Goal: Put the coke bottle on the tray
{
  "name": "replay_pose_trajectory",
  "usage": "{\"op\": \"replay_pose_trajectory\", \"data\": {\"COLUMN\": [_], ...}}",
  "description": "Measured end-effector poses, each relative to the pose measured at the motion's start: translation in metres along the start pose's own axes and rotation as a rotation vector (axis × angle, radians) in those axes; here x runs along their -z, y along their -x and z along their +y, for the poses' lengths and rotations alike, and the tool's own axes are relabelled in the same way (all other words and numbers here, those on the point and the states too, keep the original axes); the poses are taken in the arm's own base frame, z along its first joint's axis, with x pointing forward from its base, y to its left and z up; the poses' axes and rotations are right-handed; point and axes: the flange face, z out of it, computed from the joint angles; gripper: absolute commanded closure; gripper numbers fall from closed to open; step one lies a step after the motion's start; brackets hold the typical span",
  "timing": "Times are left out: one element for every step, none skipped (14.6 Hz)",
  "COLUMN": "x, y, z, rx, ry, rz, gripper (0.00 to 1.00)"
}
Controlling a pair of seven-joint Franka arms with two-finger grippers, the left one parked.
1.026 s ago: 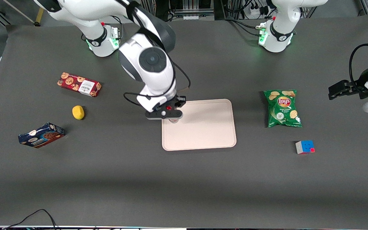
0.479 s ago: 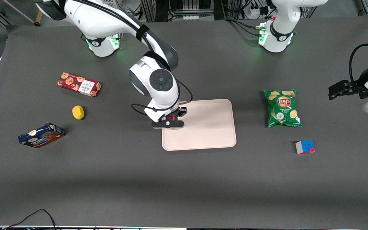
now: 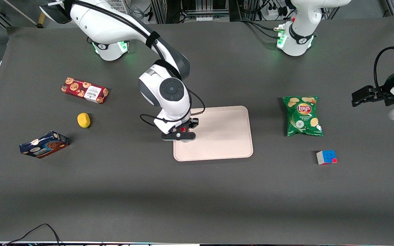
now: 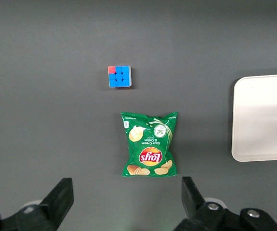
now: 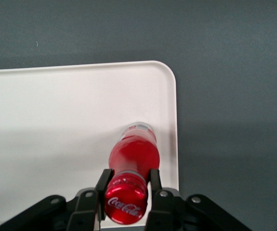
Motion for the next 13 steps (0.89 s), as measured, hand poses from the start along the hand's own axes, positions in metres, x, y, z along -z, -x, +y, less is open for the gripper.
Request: {"op": "replay_pose_trajectory", "data": {"x": [0.000,0.001,0.001,0.003,0.008,0.020,0.040,0.065,0.094,0.142,0.173,0.203,0.228], "y": [-0.001,-0.001,-0.002,-0.003,-0.006,-0.010,-0.015,-0.019,-0.023,-0.027,-0.027,-0.027,-0.027], "z": [0.000,0.000,0.000,0.001,0.002,0.005,0.011,0.021,0.035,0.062,0.083,0.108,0.135], "rx": [-0.007,-0.011,-0.014,-0.019,-0.025,-0.033,-0.045,-0.060,-0.084,-0.127,-0.130,-0.112,-0.088], "ry": [-0.003,-0.005,-0.007,-0.010,-0.017,-0.027,-0.037,-0.040,-0.046,-0.065,-0.069,-0.064,-0.057], "rz": [0.003,0.005,0.007,0.011,0.019,0.035,0.054,0.072,0.085,0.103,0.114,0.123,0.125], "gripper": [0.00,0.00,0.00,0.00,0.00,0.00,0.00,0.00,0.00,0.00,0.00,0.00,0.00]}}
